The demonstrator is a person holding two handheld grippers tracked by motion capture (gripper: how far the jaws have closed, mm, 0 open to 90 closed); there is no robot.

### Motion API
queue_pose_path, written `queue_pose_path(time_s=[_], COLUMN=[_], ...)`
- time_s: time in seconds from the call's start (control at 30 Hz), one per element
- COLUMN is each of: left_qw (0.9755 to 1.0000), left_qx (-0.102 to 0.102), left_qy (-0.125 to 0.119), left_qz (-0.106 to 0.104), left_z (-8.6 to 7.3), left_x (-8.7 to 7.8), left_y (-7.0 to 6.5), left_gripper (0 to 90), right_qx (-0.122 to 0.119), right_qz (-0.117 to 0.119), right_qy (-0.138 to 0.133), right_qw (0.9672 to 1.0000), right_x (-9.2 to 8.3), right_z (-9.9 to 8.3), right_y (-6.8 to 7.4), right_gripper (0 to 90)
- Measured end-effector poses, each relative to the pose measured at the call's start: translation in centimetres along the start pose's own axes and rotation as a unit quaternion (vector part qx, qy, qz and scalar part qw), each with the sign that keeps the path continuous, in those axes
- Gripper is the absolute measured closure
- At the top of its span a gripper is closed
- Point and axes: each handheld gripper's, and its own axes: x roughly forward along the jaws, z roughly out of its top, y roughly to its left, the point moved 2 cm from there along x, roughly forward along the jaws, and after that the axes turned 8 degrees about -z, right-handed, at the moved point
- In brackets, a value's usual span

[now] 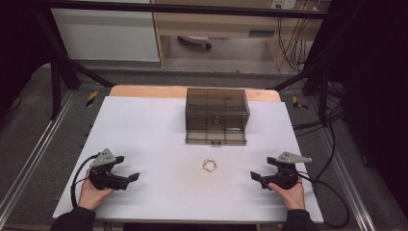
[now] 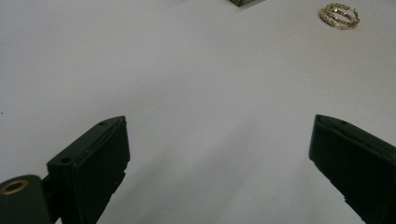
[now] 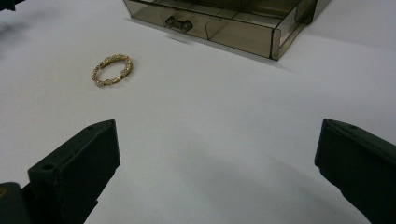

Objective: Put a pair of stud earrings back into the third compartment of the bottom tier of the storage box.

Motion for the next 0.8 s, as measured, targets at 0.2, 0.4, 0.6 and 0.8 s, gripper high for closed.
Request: queue_pose_path(time_s=[0.2, 0.4, 0.6, 0.8], left_qw=[1.0000, 1.0000, 1.0000, 1.0000], left_qx=[-0.002, 0.000, -0.002, -0.005], left_qy=[-0.002, -0.001, -0.003, -0.006], left_qz=[0.000, 0.000, -0.001, -0.001], left_z=[-0.1, -0.1, -0.2, -0.2], left_x=[-0.1, -0.1, -0.1, -0.2], left_y=[0.0, 0.0, 0.1, 0.1], left_gripper=[5.0, 5.2, 5.3, 5.3], right_qx=[0.004, 0.002, -0.007, -0.012], right_qz=[0.003, 0.001, 0.002, 0.000], right_qy=[0.000, 0.005, 0.005, 0.010], right_qw=[1.0000, 1.0000, 1.0000, 0.9999], right_x=[0.0, 0.2, 0.5, 0.8], right_z=[0.1, 0.3, 0.7, 1.0], right_y=[0.1, 0.3, 0.9, 1.5], right_gripper=[1.1, 0.9, 0.9, 0.9])
